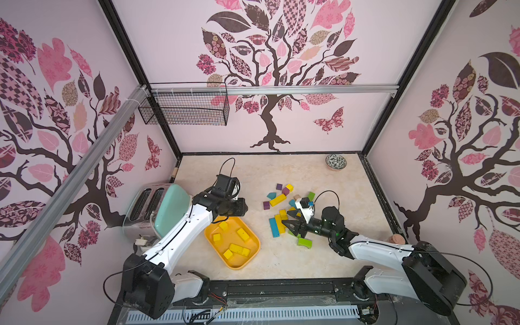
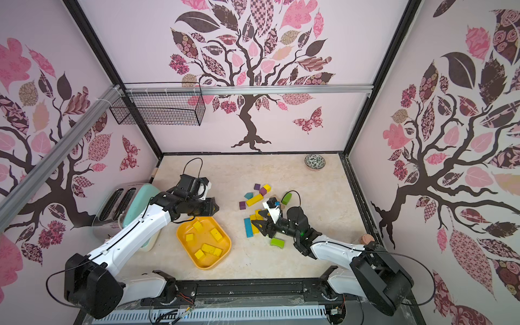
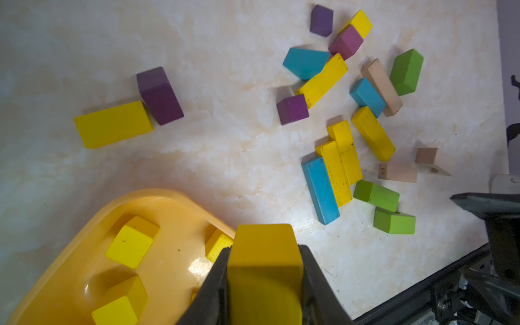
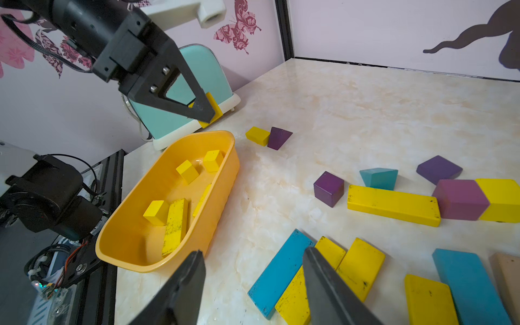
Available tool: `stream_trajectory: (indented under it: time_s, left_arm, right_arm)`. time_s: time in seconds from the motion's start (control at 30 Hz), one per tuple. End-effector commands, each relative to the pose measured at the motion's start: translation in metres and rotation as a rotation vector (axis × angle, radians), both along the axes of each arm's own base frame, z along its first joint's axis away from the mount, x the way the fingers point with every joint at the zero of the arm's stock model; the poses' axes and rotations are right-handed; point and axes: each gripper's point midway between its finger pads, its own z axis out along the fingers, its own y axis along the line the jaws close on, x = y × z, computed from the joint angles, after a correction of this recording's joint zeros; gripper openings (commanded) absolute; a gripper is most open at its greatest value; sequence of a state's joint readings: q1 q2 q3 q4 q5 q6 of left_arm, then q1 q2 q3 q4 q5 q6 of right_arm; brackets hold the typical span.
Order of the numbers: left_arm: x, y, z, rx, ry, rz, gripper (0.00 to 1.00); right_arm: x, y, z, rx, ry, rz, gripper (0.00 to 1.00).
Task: Pick out the yellow building blocks
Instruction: Place the building block in the storage box.
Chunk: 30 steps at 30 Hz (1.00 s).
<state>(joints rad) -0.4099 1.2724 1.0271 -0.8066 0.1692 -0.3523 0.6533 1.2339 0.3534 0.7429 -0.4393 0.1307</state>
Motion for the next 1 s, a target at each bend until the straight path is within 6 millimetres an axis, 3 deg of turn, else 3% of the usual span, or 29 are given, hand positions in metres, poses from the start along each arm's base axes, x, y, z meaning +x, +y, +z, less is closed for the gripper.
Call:
stream_trajectory:
  time_s: [0.0, 0.1, 0.2, 0.43, 0.7, 0.97]
  left_arm:
    - [-0.021, 0.012, -0.019, 0.014, 0.074, 0.052, 0.27]
    - [-0.044, 0.018, -0.041, -0.001, 0.129, 0.081, 0.28]
    - [-0.053, 0.031, -0.048, 0.033, 0.120, 0.117, 0.28]
    - [-0.048, 0.054, -0.032, 0.104, 0.009, 0.193, 0.35]
    - [-0.046, 0.059, -0.032, 0.134, 0.006, 0.206, 0.47]
    - [-0.044, 0.059, -0.031, 0.137, -0.003, 0.207, 0.47]
  right_arm:
    - [0.001, 0.007, 0.013, 0.011, -0.036, 0.023, 0.60]
    - [0.001, 0.007, 0.013, 0.004, -0.037, 0.022, 0.60]
    - [0.001, 0.008, 0.013, 0.003, -0.035, 0.023, 0.60]
    - [0.004, 0.008, 0.009, -0.020, -0.030, -0.002, 0.59]
    - [0.004, 0.007, 0.010, -0.022, -0.032, -0.004, 0.59]
    - [0.007, 0.006, 0.008, -0.031, -0.033, -0.020, 0.59]
